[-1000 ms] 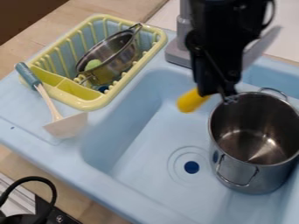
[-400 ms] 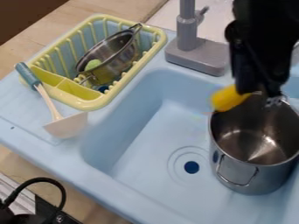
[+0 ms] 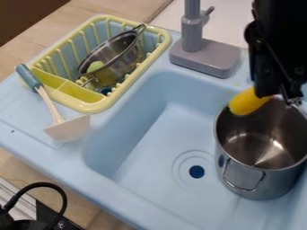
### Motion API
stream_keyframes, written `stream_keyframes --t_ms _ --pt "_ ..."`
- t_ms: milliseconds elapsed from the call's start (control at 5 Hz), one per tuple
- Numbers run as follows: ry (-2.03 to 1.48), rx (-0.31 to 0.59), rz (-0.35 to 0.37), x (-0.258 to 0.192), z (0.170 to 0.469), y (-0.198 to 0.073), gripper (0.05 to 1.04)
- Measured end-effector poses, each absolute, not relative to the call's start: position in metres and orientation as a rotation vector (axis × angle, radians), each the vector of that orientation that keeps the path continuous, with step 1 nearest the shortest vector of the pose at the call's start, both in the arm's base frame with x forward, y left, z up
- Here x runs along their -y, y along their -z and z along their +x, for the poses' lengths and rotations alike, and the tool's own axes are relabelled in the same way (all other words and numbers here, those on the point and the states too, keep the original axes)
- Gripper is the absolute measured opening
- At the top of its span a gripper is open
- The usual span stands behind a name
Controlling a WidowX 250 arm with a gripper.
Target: Remove the yellow knife from the pan.
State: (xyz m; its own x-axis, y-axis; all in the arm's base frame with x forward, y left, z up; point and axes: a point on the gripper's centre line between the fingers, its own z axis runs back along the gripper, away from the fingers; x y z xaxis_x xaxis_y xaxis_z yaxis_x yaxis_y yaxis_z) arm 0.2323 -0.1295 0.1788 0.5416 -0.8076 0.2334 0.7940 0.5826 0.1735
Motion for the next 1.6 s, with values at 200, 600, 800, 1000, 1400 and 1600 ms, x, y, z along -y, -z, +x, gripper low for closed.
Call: stream_keyframes --t_ms 200,600,800,1000,1400,1600 --pt "0.967 0.297 0.033 0.132 0.232 -0.168 0.158" --pt "0.94 0.261 -0.009 0.118 0.238 -0.15 0.158" --pt "0.941 0.252 -0.015 0.117 0.239 -0.141 0.158" --pt "0.923 0.233 -0.008 0.113 0.24 -0.132 0.158" --pt "0.895 0.213 -0.01 0.106 0.243 -0.125 0.412" --pt "0.888 0.192 -0.011 0.1 0.242 -0.125 0.7"
